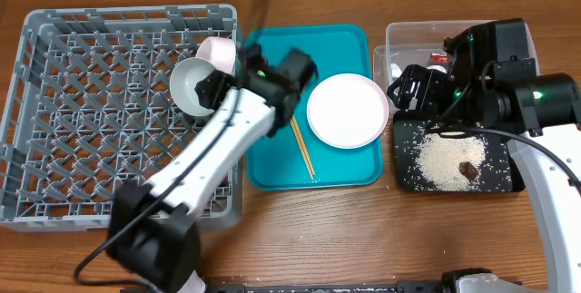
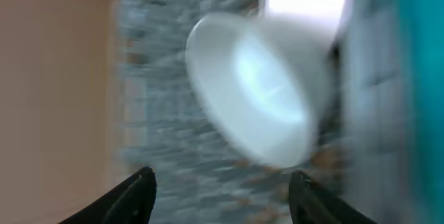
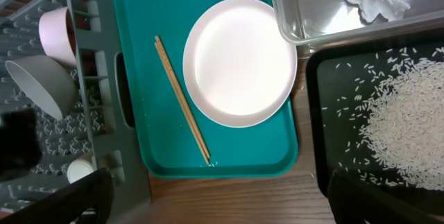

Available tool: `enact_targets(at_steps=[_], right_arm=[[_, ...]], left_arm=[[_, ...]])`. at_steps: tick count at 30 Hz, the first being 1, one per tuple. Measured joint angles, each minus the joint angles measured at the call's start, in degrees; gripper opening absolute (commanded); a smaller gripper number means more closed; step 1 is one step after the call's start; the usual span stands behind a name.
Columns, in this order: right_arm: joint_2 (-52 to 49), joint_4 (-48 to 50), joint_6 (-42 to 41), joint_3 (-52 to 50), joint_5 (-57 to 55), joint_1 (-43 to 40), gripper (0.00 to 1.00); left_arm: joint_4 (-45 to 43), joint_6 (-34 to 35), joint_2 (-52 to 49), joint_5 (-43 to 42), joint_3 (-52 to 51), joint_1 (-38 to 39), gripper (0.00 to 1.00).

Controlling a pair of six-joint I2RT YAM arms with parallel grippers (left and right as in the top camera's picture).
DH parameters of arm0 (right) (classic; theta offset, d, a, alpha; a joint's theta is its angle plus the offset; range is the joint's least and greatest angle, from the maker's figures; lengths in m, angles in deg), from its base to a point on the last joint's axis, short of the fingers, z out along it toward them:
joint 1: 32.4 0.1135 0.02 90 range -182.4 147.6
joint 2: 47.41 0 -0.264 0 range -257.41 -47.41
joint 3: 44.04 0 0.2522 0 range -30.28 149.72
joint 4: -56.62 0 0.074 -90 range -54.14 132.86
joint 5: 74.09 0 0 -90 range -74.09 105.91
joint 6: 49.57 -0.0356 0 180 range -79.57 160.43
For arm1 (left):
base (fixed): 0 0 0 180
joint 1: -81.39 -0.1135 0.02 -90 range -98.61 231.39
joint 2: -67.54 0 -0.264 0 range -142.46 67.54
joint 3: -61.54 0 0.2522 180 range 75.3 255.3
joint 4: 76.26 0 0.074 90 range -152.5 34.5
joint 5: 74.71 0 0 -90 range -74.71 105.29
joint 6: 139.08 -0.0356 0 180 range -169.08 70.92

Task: Sort waste into correct bins and load items into the dishwasher
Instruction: 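Lower the white bowl into the rack's back-left area and release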

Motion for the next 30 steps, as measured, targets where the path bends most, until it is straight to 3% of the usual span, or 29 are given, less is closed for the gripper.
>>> enact_targets(at_steps=[4, 8, 13, 21, 28, 30], right_arm=[[0.0, 0.0, 0.0, 0.0, 0.0, 0.0, 1.00], [0.0, 0.0, 0.0, 0.0, 0.0, 0.0, 1.00], [0.0, 0.0, 0.0, 0.0, 0.0, 0.0, 1.00], [0.0, 0.0, 0.0, 0.0, 0.0, 0.0, 1.00], [0.0, 0.0, 0.0, 0.0, 0.0, 0.0, 1.00], [0.0, 0.0, 0.0, 0.0, 0.0, 0.0, 1.00]], left_arm=[[-2.4, 2.8, 4.9, -16.1, 5.9, -5.0, 0.73], [-4.0, 1.6, 7.8, -27.6, 7.7, -11.9, 0.74], [-6.6, -10.0, 6.5, -43.3, 7.7, -21.9, 0.75], [-10.1, -28.7, -0.8, -61.8, 7.7, -36.4, 0.76], [-11.6, -40.2, -7.8, -71.0, 7.7, -41.2, 0.76], [-12.6, -42.3, -10.2, -72.6, 7.7, -41.2, 0.72]])
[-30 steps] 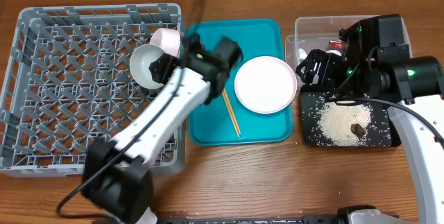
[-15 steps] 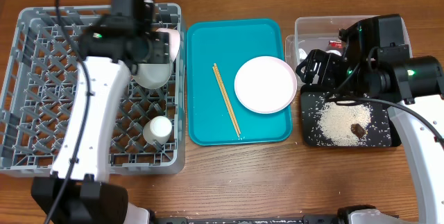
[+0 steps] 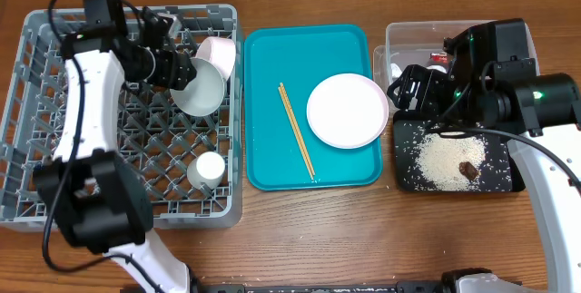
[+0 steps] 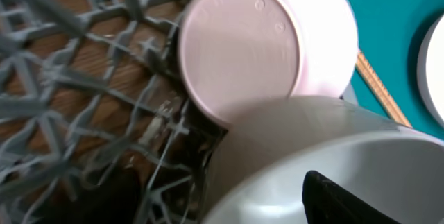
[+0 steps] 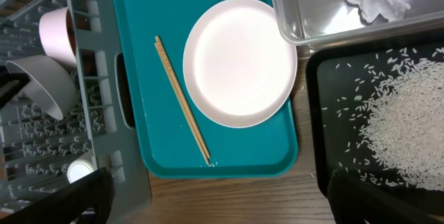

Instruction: Sort waste into correct bins and load items into the dishwasher

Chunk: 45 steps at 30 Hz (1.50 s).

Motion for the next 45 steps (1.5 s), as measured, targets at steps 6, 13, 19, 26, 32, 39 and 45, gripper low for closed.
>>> enact_targets(at_steps=[6, 13, 19, 26, 32, 39, 45], right_arm=[[0.0, 0.0, 0.0, 0.0, 0.0, 0.0, 1.00], [0.0, 0.0, 0.0, 0.0, 0.0, 0.0, 1.00], [0.0, 0.0, 0.0, 0.0, 0.0, 0.0, 1.00], [0.0, 0.0, 0.0, 0.0, 0.0, 0.0, 1.00], [0.0, 0.0, 0.0, 0.0, 0.0, 0.0, 1.00], [0.0, 0.0, 0.0, 0.0, 0.0, 0.0, 1.00], [0.0, 0.0, 0.0, 0.0, 0.0, 0.0, 1.00]], left_arm=[[-0.4, -2.9, -4.8, -3.2, 0.0, 0.0, 0.46], [-0.1, -3.3, -4.9, -4.6, 0.0, 0.0, 0.27], [1.9, -2.2, -4.7, -4.8, 0.9, 0.0, 0.04], [2.0, 2.8, 0.1, 2.8, 1.5, 0.0, 0.04], [2.5, 20.8, 7.7, 26.0, 1.7, 0.0, 0.04], [2.8, 41.4, 18.6, 47.4, 2.0, 0.1, 0.04], [0.1, 48.4, 22.2, 61.6, 2.8, 3.0, 0.04]])
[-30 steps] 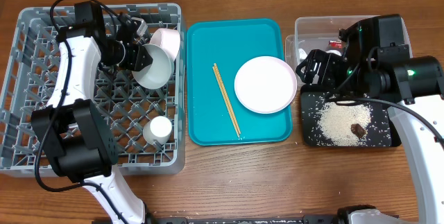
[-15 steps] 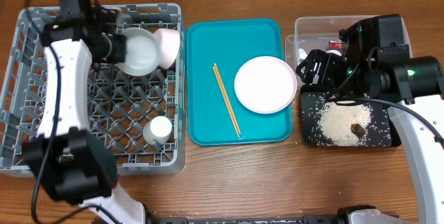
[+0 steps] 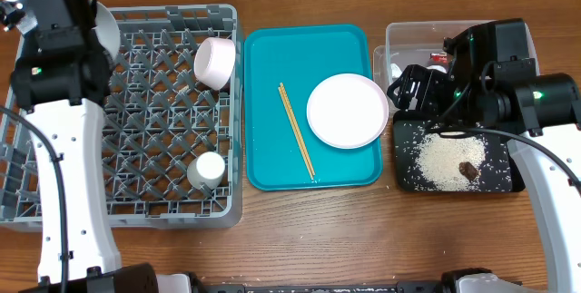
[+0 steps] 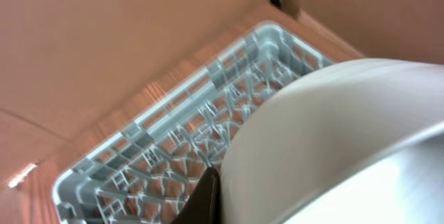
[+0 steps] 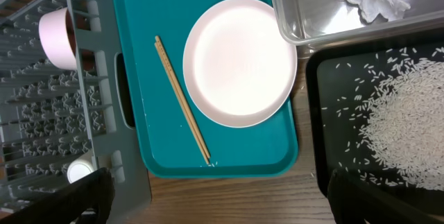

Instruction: Sort waste into correct bins and load items into the dishwasher

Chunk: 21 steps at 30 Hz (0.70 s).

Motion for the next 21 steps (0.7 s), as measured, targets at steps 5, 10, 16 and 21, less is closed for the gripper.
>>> enact_targets(at_steps=[5, 10, 16, 21], right_arm=[[0.0, 0.0, 0.0, 0.0, 0.0, 0.0, 1.00], [0.0, 0.0, 0.0, 0.0, 0.0, 0.0, 1.00], [0.0, 0.0, 0.0, 0.0, 0.0, 0.0, 1.00], [0.0, 0.0, 0.0, 0.0, 0.0, 0.0, 1.00]], left_arm=[[-4.2, 0.4, -4.5, 13.7, 0.0, 5.8, 0.04], [-14.8, -7.3, -13.3, 23.5, 0.1, 11.0, 0.04], [-28.5, -18.4, -24.5, 31.5, 0.1, 15.3, 0.04], [-35.3, -27.8, -31.5, 36.7, 0.1, 16.9, 0.04]])
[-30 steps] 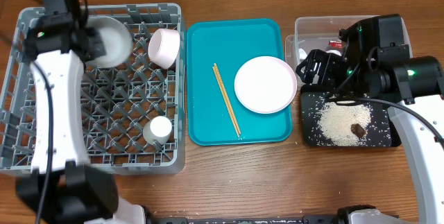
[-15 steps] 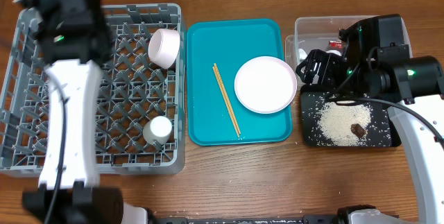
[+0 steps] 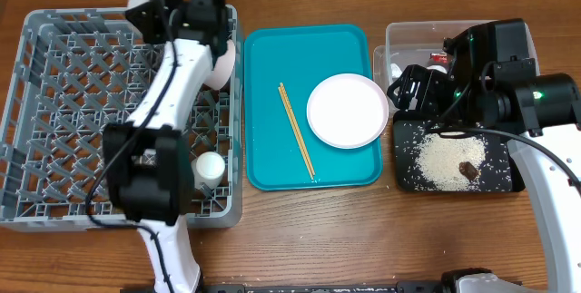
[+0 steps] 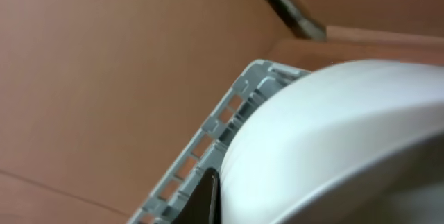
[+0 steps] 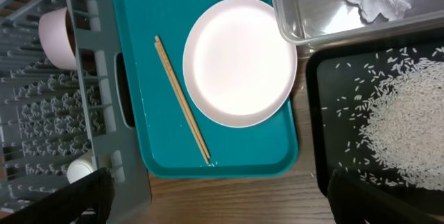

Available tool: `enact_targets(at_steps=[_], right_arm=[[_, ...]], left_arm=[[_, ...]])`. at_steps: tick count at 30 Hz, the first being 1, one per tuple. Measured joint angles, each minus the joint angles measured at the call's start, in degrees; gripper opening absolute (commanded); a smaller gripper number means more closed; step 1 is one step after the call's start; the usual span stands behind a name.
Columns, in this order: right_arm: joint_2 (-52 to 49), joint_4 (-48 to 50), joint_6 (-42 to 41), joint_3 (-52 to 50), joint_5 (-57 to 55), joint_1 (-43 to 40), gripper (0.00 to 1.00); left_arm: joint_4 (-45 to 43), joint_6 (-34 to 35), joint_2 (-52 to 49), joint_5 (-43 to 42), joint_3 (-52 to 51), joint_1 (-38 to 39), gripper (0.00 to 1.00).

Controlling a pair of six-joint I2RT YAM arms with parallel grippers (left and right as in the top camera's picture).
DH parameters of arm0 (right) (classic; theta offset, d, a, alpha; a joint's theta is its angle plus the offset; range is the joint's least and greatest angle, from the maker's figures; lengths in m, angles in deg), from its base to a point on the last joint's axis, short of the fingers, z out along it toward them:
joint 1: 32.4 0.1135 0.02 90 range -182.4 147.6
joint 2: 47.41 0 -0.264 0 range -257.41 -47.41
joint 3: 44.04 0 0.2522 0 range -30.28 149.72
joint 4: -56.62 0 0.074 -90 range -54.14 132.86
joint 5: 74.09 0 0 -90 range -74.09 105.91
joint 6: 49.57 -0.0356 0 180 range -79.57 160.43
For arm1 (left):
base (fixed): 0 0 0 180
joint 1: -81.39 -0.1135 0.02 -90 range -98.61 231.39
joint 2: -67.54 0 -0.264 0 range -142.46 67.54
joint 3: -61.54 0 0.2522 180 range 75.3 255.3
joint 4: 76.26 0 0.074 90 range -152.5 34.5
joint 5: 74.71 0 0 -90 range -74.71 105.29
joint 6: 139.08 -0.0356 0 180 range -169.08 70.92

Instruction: Sort waste into correct bins and load items into the dishwasher

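My left gripper (image 3: 162, 4) is shut on a pale grey bowl (image 3: 139, 3), held over the back edge of the grey dish rack (image 3: 54, 102). The bowl (image 4: 326, 141) fills the left wrist view, with one dark finger (image 4: 208, 197) against its wall. A pink cup (image 5: 55, 37) lies at the rack's right side and a small white cup (image 3: 209, 168) stands further forward. A white plate (image 3: 347, 110) and chopsticks (image 3: 295, 130) lie on the teal tray (image 3: 272, 57). My right gripper (image 5: 222, 207) hangs open above the tray's right side, holding nothing.
A clear bin (image 5: 333, 23) holding crumpled tissue stands at the back right. In front of it a black bin (image 3: 458, 161) holds scattered rice and a brown scrap. A cardboard wall runs behind the rack.
My left gripper has carried the bowl from the rack's back left corner to the back edge nearer the right. The right arm, plate and chopsticks have not moved.
The grey bowl leaned beside the pink cup in the rack with my left gripper open by it. Then the gripper was at the bowl from the left. Later the bowl was held at the rack's back left corner, and now over the back edge.
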Motion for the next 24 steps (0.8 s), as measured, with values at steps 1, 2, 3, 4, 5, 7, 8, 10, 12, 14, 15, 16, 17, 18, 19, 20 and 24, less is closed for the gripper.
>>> enact_targets(at_steps=[1, 2, 3, 4, 5, 7, 8, 10, 12, 14, 15, 16, 17, 18, 19, 20, 24], right_arm=[[0.0, 0.0, 0.0, 0.0, 0.0, 0.0, 1.00], [0.0, 0.0, 0.0, 0.0, 0.0, 0.0, 1.00], [0.0, 0.0, 0.0, 0.0, 0.0, 0.0, 1.00], [0.0, 0.0, 0.0, 0.0, 0.0, 0.0, 1.00], [0.0, 0.0, 0.0, 0.0, 0.0, 0.0, 1.00], [0.0, 0.0, 0.0, 0.0, 0.0, 0.0, 1.00], [0.0, 0.0, 0.0, 0.0, 0.0, 0.0, 1.00], [0.0, 0.0, 0.0, 0.0, 0.0, 0.0, 1.00], [0.0, 0.0, 0.0, 0.0, 0.0, 0.0, 1.00], [0.0, 0.0, 0.0, 0.0, 0.0, 0.0, 1.00], [0.0, 0.0, 0.0, 0.0, 0.0, 0.0, 1.00], [0.0, 0.0, 0.0, 0.0, 0.0, 0.0, 1.00], [0.0, 0.0, 0.0, 0.0, 0.0, 0.0, 1.00], [0.0, 0.0, 0.0, 0.0, 0.0, 0.0, 1.00], [0.0, 0.0, 0.0, 0.0, 0.0, 0.0, 1.00], [0.0, 0.0, 0.0, 0.0, 0.0, 0.0, 1.00], [0.0, 0.0, 0.0, 0.0, 0.0, 0.0, 1.00]], left_arm=[[-0.4, -0.7, -0.7, 0.7, 0.0, 0.0, 0.04], [-0.5, -1.9, -1.5, 1.6, 0.0, 0.0, 0.04], [-0.5, -2.7, -2.2, 2.3, 0.0, -0.2, 0.04], [-0.2, -3.3, -2.6, 2.8, 0.0, -0.4, 0.04], [-0.2, -3.8, -2.8, 3.3, 0.0, -0.7, 0.04], [-0.2, -5.1, -2.9, 4.1, 0.0, -1.4, 0.04], [-0.3, -5.7, -2.9, 4.6, 0.0, -1.7, 0.04], [0.3, -6.7, -2.9, 5.0, 0.0, -2.3, 0.04], [2.3, -6.6, -2.9, 5.3, 0.0, -2.7, 0.04], [4.7, -5.4, -2.9, 5.6, 0.0, -3.0, 0.04], [6.0, -4.2, -2.9, 5.6, -0.1, -3.0, 0.04], [7.7, -2.8, -2.9, 5.6, -0.1, -3.0, 0.04], [9.7, -0.9, -2.9, 5.6, -0.2, -3.0, 0.04], [11.0, 0.9, -2.9, 5.5, -0.3, -2.9, 0.04], [12.2, 2.6, -2.9, 5.5, -0.3, -2.9, 0.04], [12.6, 4.1, -2.9, 5.5, -0.4, -2.9, 0.04], [12.9, 8.6, -2.9, 4.8, -0.4, -3.0, 0.04]])
